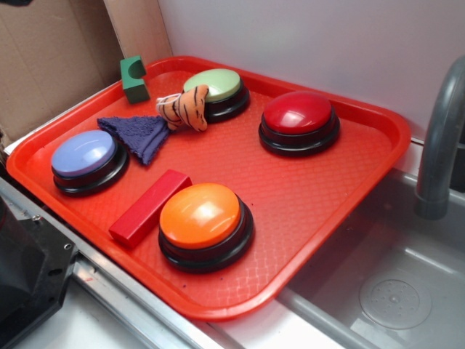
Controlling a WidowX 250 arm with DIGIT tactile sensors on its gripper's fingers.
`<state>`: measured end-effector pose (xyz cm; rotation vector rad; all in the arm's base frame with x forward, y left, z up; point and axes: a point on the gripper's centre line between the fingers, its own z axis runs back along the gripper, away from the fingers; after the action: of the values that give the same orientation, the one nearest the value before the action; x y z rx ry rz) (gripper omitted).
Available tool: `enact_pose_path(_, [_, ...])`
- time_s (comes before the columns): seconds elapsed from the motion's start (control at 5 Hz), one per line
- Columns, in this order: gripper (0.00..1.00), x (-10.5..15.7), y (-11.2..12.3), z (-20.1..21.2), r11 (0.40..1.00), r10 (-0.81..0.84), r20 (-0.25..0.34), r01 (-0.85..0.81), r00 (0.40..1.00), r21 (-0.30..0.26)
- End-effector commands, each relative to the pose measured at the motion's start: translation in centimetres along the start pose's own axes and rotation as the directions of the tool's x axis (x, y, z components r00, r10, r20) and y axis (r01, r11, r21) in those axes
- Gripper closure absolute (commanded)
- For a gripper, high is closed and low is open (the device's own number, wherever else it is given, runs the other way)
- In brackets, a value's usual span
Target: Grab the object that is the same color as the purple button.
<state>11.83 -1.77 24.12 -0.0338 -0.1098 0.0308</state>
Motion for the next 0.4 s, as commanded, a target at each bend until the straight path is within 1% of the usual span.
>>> enact_pose_path(0.0, [0.0, 0.0, 0.0, 0.0, 1.0, 0.0, 0.0, 0.0, 1.0, 0.0])
enact_pose_path(0.2, [0.0, 0.5, 0.6, -3.0, 0.999, 0.044, 0.057, -0.045, 0.997, 0.019])
